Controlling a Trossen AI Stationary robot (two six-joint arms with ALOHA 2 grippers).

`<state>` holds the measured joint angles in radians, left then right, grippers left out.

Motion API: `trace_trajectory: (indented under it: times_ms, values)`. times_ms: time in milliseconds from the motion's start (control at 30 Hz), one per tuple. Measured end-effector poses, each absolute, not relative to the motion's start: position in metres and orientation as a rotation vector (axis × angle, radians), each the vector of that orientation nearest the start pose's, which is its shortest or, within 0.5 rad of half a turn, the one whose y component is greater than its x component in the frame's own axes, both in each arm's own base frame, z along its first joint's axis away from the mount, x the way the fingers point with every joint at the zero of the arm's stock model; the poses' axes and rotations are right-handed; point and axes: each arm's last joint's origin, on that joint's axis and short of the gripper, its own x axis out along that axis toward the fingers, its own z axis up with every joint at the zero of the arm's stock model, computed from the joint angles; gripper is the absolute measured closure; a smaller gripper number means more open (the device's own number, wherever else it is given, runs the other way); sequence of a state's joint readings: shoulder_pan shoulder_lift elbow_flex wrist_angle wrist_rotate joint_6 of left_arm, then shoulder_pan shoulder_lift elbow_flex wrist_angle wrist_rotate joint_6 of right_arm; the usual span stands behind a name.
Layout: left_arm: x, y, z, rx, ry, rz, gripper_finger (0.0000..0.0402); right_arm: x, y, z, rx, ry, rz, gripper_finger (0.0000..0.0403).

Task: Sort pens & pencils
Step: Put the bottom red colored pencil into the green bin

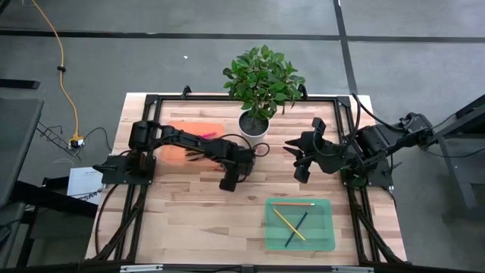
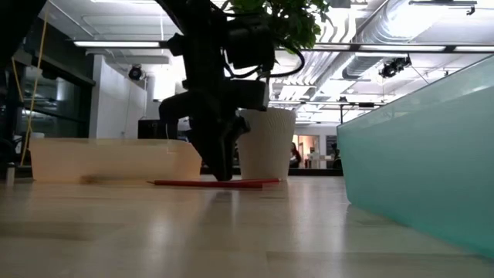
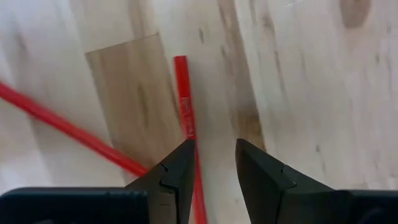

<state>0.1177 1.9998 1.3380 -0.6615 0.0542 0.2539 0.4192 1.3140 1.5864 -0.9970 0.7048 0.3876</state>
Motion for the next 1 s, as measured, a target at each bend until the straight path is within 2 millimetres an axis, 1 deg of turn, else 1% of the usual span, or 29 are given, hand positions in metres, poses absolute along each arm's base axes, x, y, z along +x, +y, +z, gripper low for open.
trace_trajectory:
  times_ms: [100,533,633,900,1000]
  values:
    - [0.382,0.043,0.142,0.092,1.322,-0.127,0.0298,0.227,0.081,0.423,-0.014,0.547,-0.384,0.0341]
    - [0.381,0.047,0.143,0.114,1.331,-0.095,0.0298,0.227,0.08,0.423,-0.016,0.546,-0.388,0.0341]
    - [0.385,0.047,0.146,0.121,1.326,-0.1,0.0298,0.227,0.08,0.423,-0.016,0.545,-0.39,0.0341]
    - [0.397,0.049,0.164,0.182,1.267,-0.094,0.0298,0.227,0.08,0.423,-0.02,0.54,-0.402,0.0341]
    - [0.397,0.053,0.166,0.179,1.265,-0.088,0.0298,0.227,0.08,0.423,-0.019,0.54,-0.402,0.0341]
